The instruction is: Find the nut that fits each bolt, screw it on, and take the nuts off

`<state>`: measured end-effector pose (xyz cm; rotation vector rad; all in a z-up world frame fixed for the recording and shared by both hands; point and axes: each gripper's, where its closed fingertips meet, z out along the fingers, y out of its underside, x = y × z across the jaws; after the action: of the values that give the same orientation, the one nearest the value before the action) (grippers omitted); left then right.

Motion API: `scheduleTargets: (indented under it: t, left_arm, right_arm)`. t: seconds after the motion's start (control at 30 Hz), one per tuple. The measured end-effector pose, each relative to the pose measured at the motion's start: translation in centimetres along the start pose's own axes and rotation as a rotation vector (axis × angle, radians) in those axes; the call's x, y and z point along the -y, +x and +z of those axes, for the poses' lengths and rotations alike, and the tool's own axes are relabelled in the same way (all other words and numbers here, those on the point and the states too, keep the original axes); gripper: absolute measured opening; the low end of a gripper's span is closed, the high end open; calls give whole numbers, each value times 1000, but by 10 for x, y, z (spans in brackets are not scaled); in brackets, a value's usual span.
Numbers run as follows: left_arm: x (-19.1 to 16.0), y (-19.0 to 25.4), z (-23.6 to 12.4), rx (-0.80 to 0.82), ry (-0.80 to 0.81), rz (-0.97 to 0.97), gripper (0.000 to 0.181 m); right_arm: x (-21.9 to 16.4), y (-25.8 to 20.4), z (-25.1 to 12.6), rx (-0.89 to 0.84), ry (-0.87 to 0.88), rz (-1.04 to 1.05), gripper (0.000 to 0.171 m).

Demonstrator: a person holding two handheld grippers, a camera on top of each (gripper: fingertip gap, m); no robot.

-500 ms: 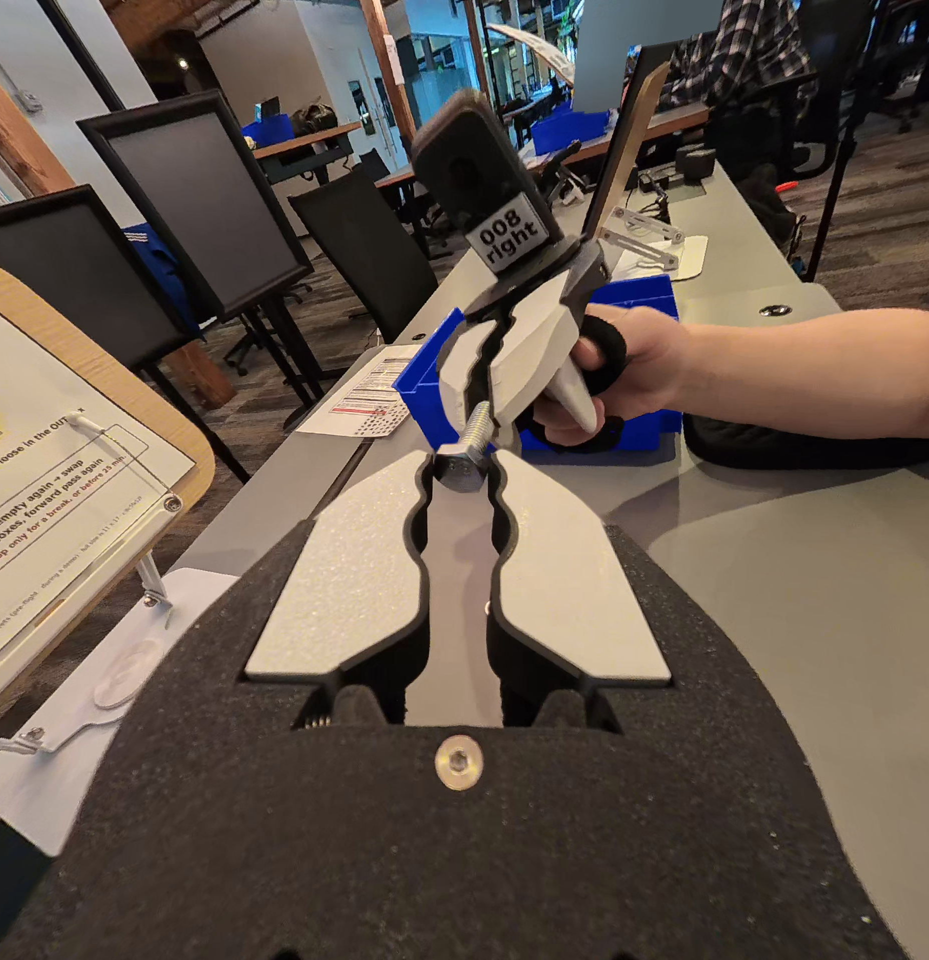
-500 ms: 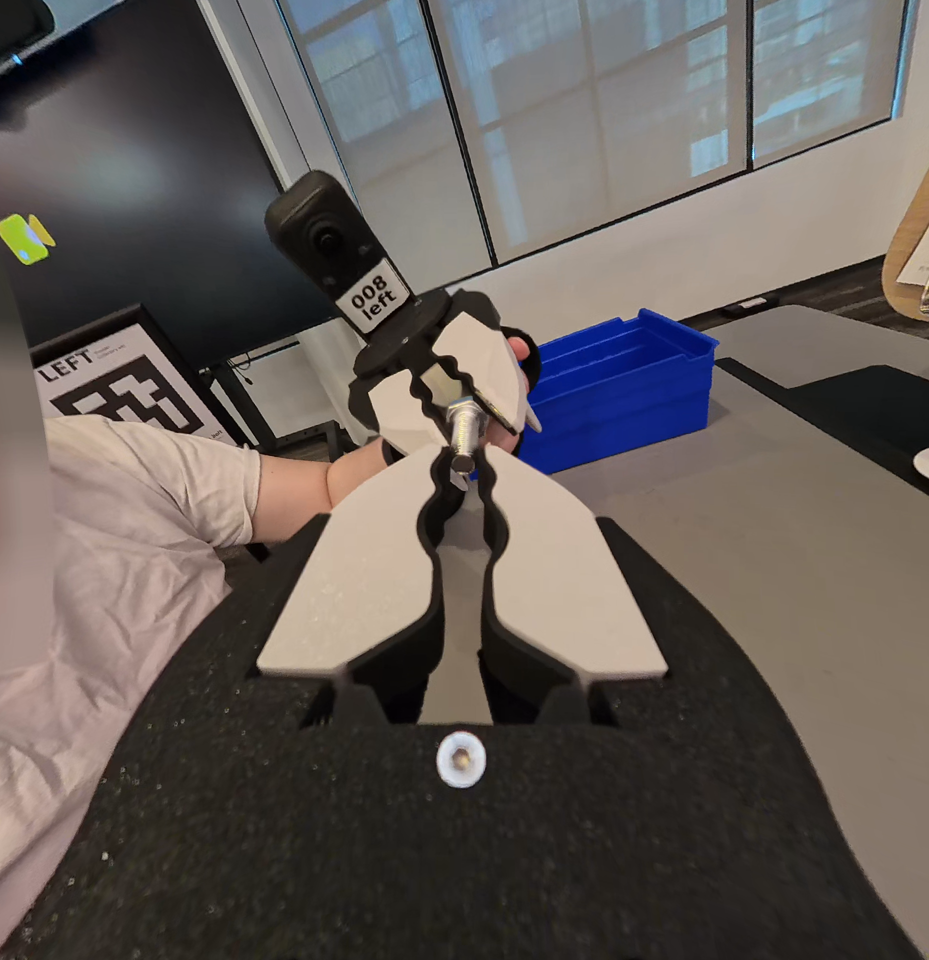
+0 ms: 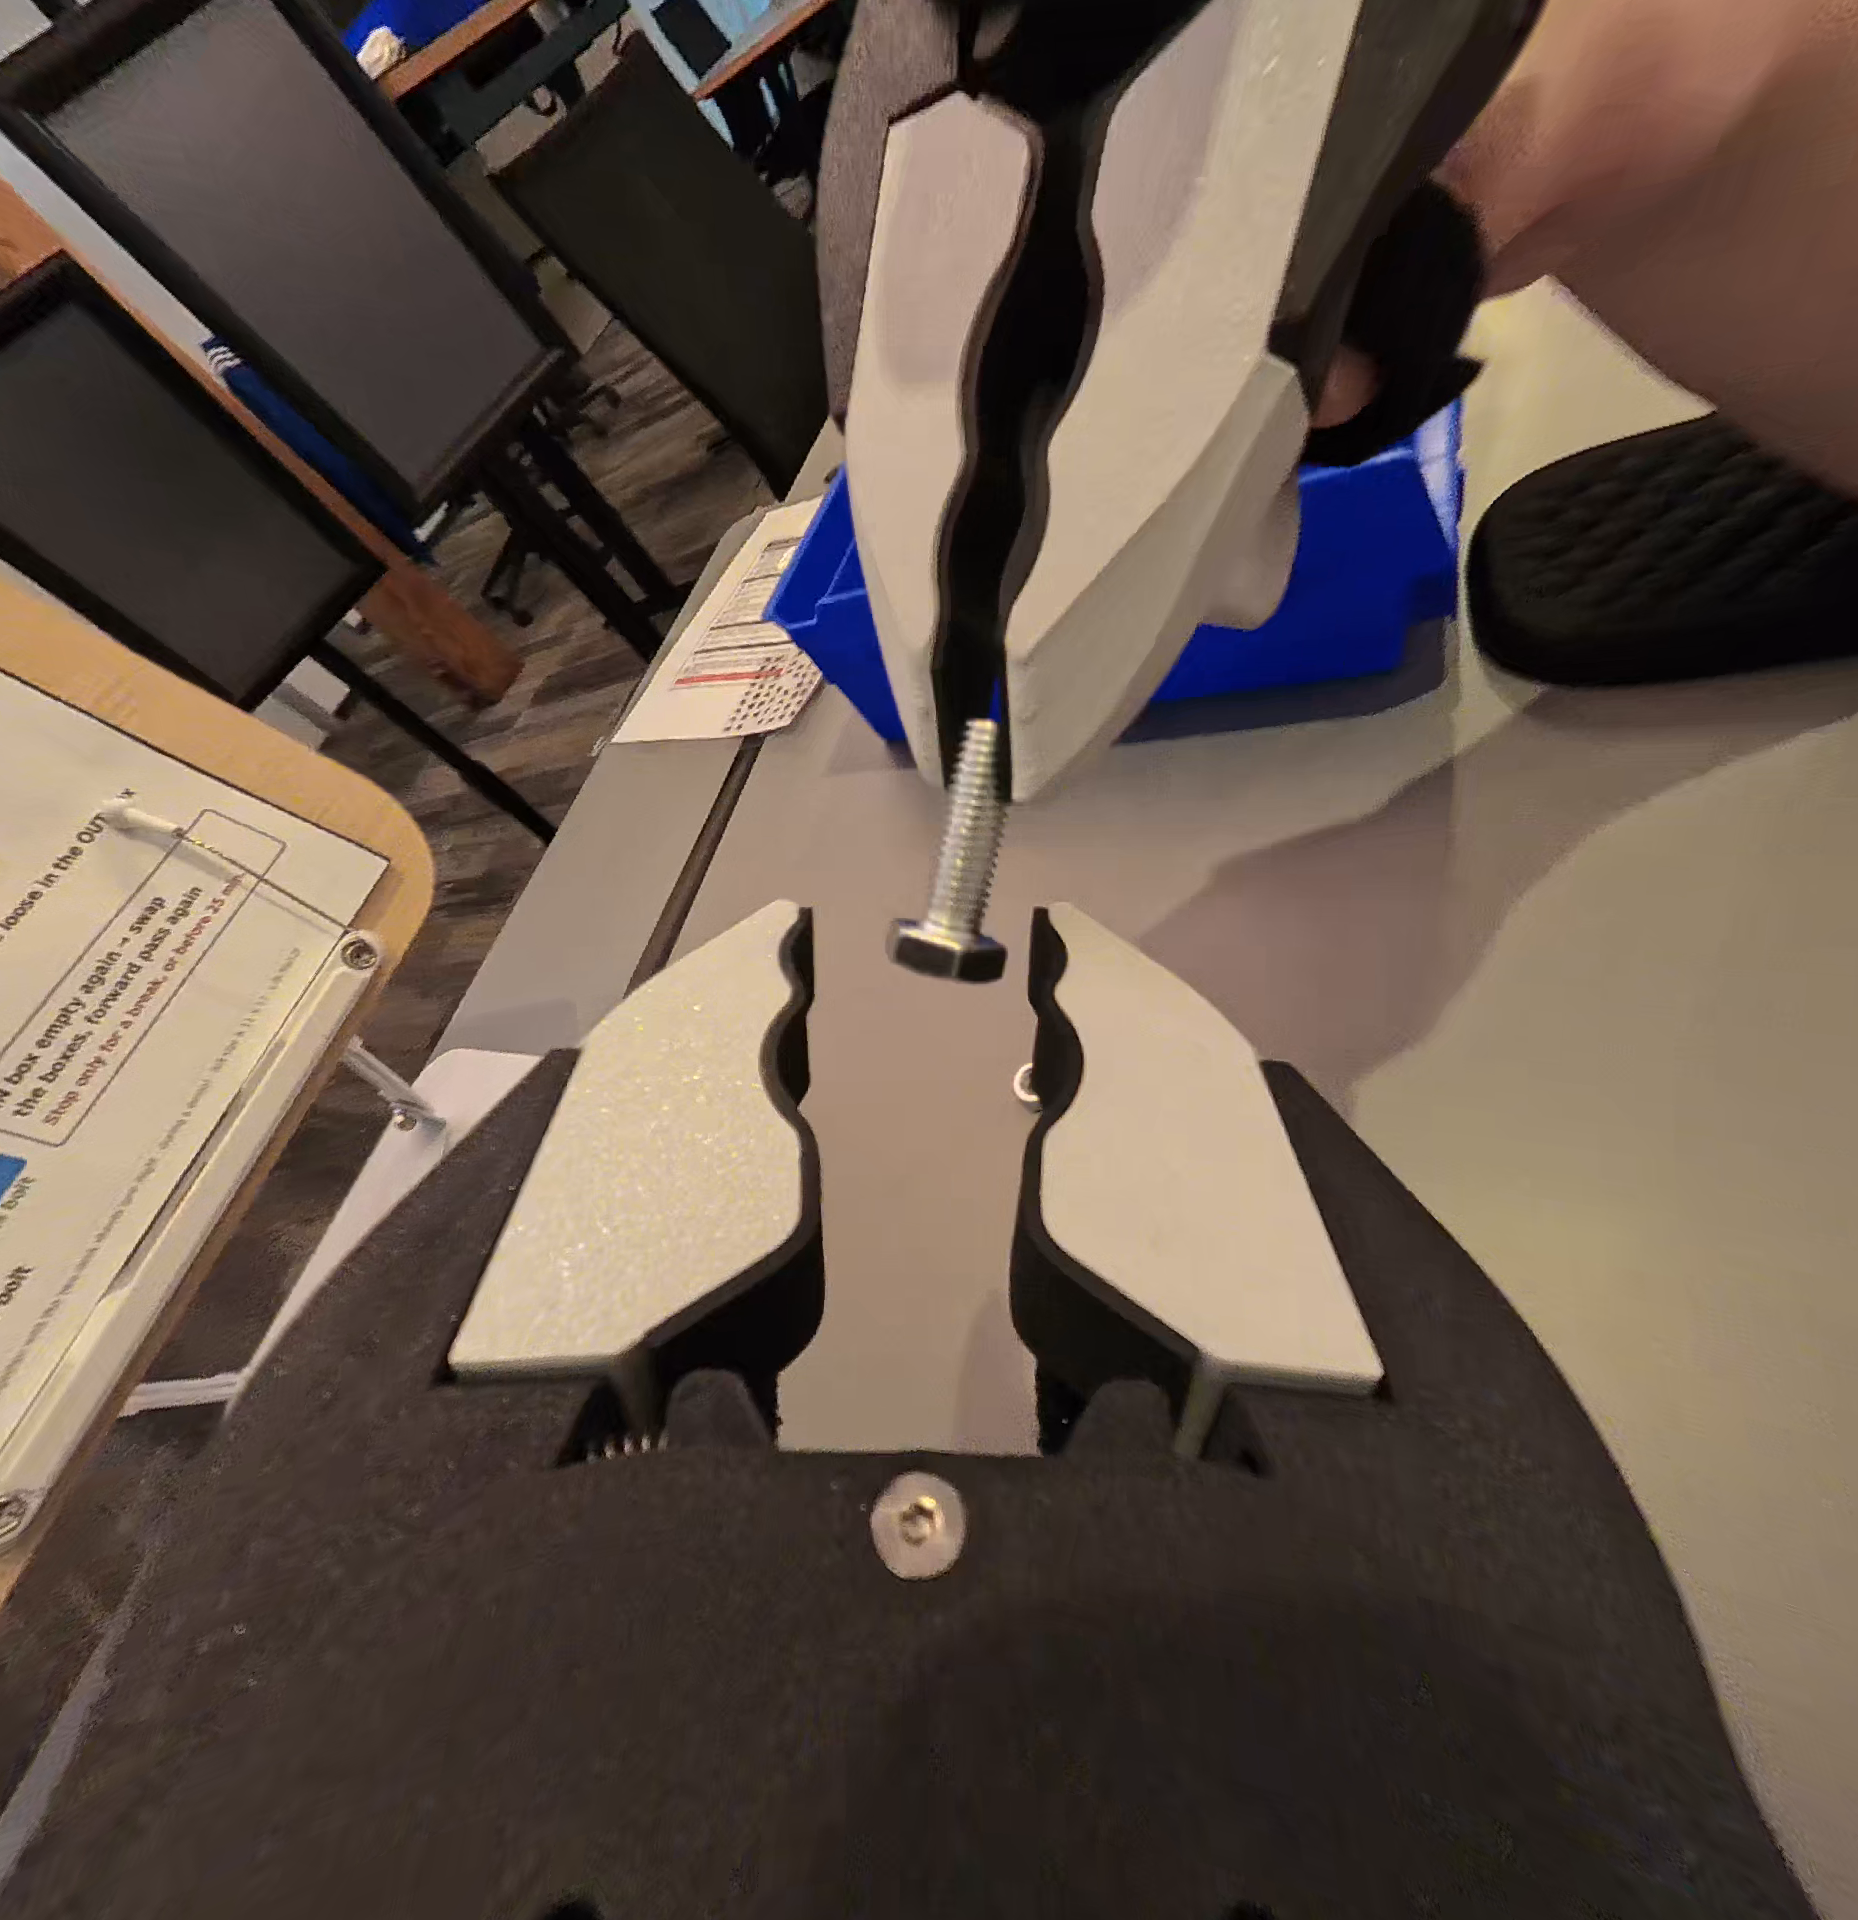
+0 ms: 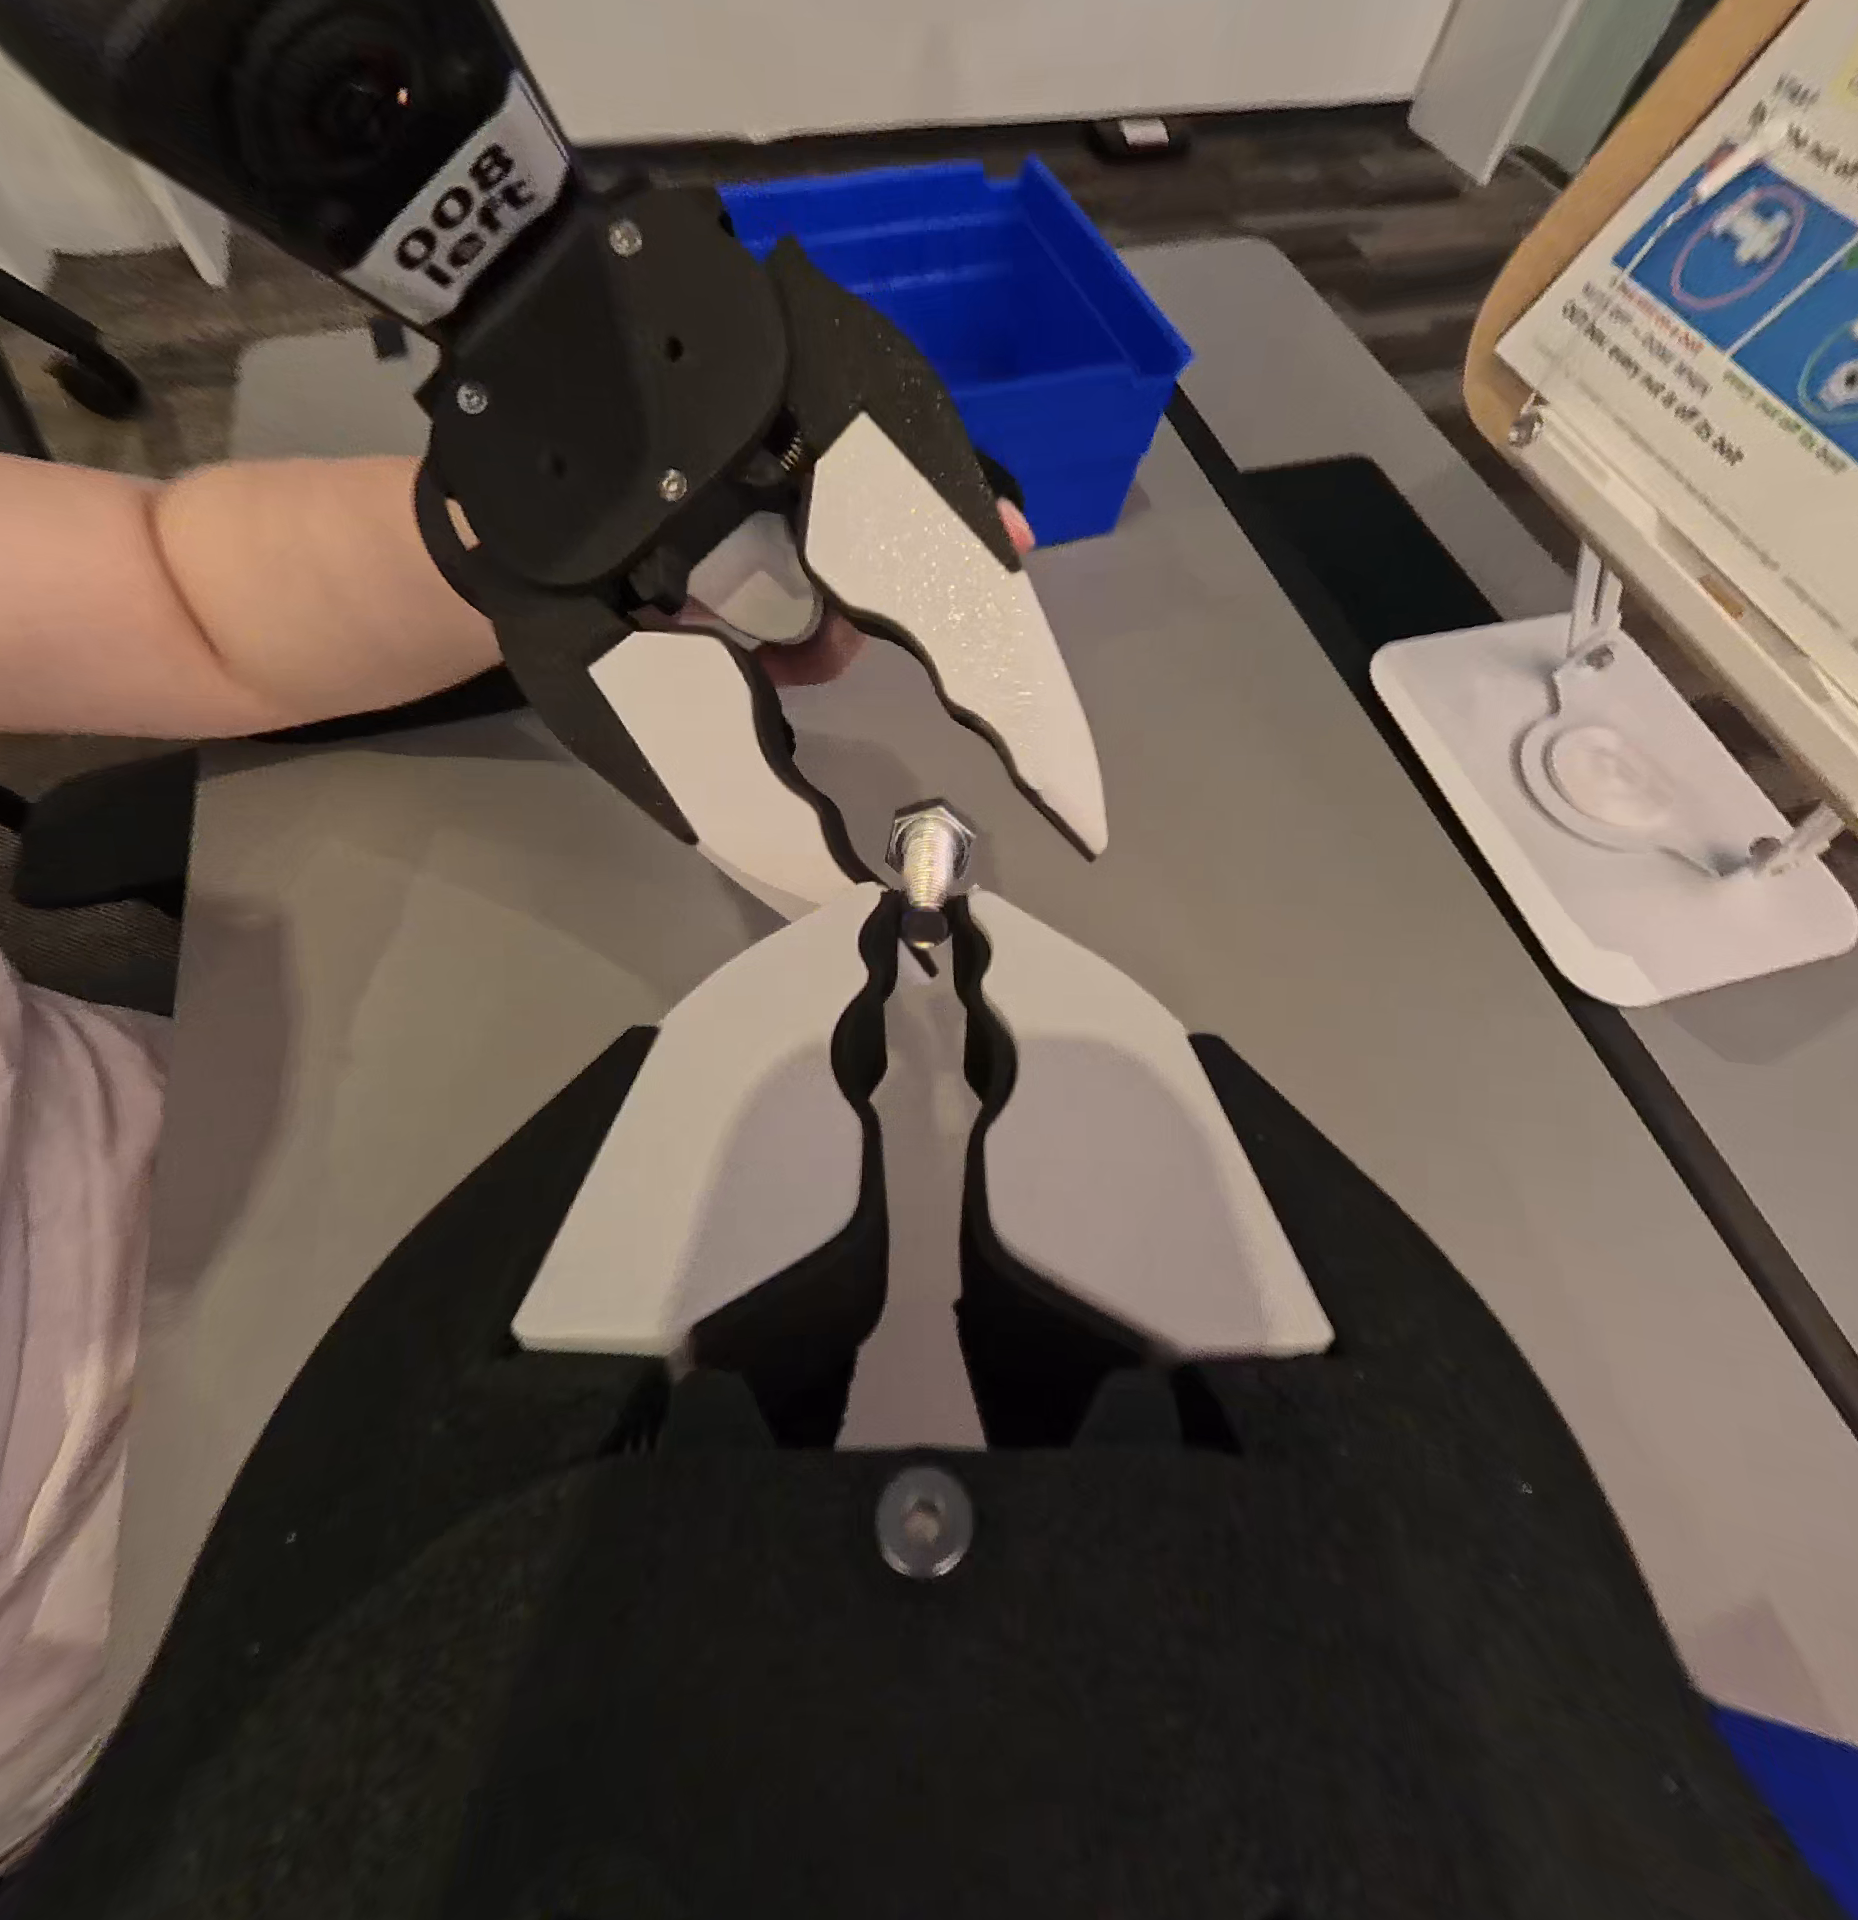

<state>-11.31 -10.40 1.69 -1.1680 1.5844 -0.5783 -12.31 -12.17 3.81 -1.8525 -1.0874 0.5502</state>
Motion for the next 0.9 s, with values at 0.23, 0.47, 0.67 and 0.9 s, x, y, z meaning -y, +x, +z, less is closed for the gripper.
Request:
scheduleTargets:
  t: [0.23, 0.47, 0.67, 0.9]
  left_arm:
    - [-9, 0, 9, 41, -38, 41, 28]
    - [-10, 4, 12, 33, -44, 69, 17]
    - [-12, 6, 15, 43, -54, 89, 16]
    - [-11, 4, 15, 67, -56, 101, 15]
  right_arm:
    - [-4, 0, 6, -98, -69, -2, 9]
    - [-7, 1, 6, -110, -96, 18, 9]
    - [-8, 0, 6, -84, -91, 57, 9]
    - [-8, 1, 5, -74, -78, 75, 9]
